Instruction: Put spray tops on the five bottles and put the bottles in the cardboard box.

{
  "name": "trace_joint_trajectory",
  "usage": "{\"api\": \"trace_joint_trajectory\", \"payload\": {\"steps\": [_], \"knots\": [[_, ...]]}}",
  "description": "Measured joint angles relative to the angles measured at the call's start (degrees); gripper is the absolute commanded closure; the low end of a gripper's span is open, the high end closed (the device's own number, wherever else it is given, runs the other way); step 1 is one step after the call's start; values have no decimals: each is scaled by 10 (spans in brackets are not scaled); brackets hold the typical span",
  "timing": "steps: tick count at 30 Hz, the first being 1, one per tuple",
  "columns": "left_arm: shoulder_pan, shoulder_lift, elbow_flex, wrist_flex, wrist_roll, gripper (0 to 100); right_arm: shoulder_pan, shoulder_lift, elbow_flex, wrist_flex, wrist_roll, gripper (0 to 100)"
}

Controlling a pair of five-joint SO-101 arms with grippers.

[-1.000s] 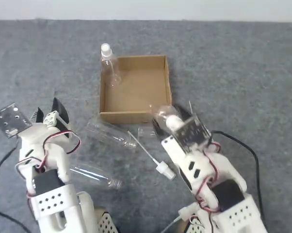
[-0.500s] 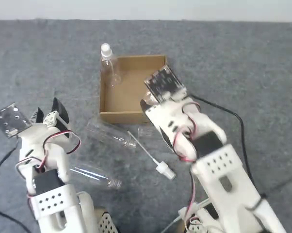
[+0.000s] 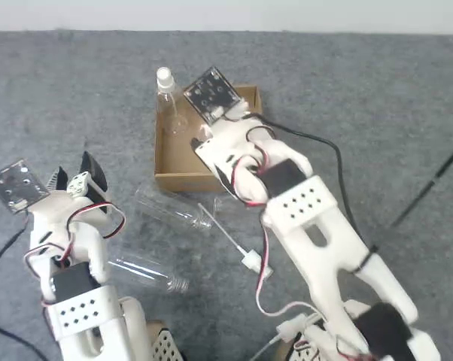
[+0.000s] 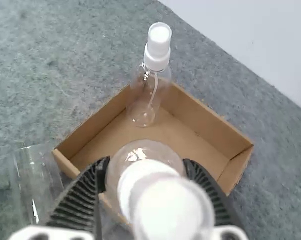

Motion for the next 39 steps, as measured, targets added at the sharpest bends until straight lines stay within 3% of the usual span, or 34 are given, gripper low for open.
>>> {"api": "trace_joint_trajectory", "payload": {"steps": [39], "knots": [[-4, 0, 15, -20, 0, 827, -55, 408, -327, 0, 0, 992]]}}
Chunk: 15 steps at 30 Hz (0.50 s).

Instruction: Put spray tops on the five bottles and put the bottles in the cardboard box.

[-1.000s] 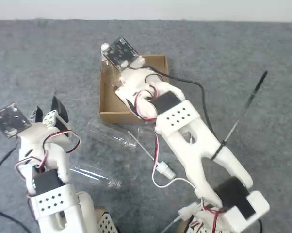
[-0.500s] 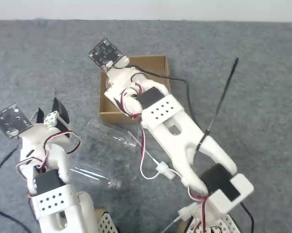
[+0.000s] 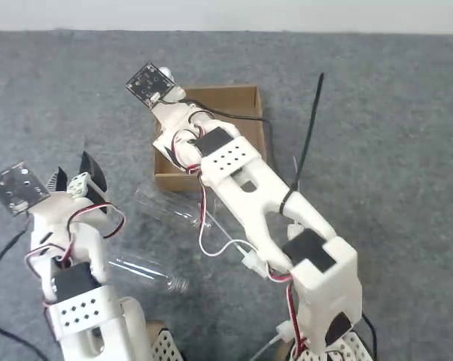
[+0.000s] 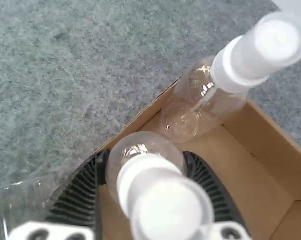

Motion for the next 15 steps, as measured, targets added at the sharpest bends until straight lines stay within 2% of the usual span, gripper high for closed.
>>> {"api": "trace_joint_trajectory", "payload": {"steps": [15], "knots": [[0, 0, 0, 0, 0, 825, 0, 95, -98, 0, -1, 991]]}}
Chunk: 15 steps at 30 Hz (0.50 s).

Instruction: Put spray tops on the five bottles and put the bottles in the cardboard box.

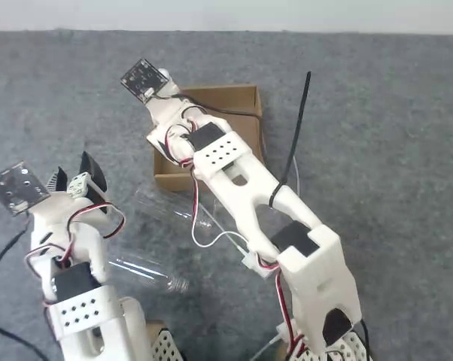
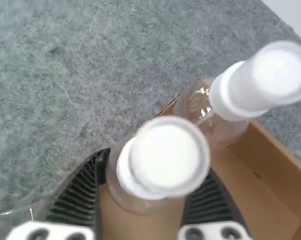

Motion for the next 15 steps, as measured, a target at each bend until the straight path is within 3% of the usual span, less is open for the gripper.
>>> {"api": "trace_joint_trajectory", "payload": {"steps": [15], "knots": [[0, 0, 0, 0, 0, 825, 7, 54, -54, -26, -1, 991]]}}
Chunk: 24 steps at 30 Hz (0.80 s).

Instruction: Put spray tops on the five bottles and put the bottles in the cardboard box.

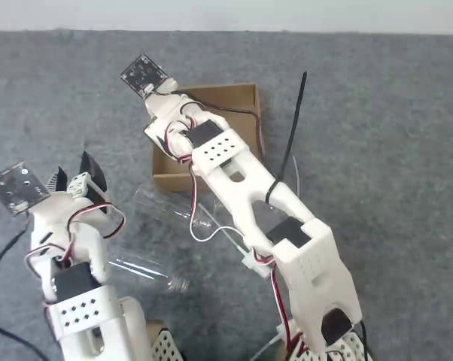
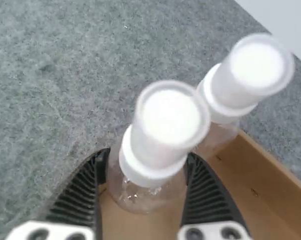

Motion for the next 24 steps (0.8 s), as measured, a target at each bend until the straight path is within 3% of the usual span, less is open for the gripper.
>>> {"api": "trace_joint_trajectory", "payload": {"steps": [15, 24], "knots": [[-4, 0, 0, 0, 0, 824, 5, 4, 0, -9, 0, 983], [-19, 0, 0, 0, 0, 824, 5, 4, -1, 10, -1, 817]]}}
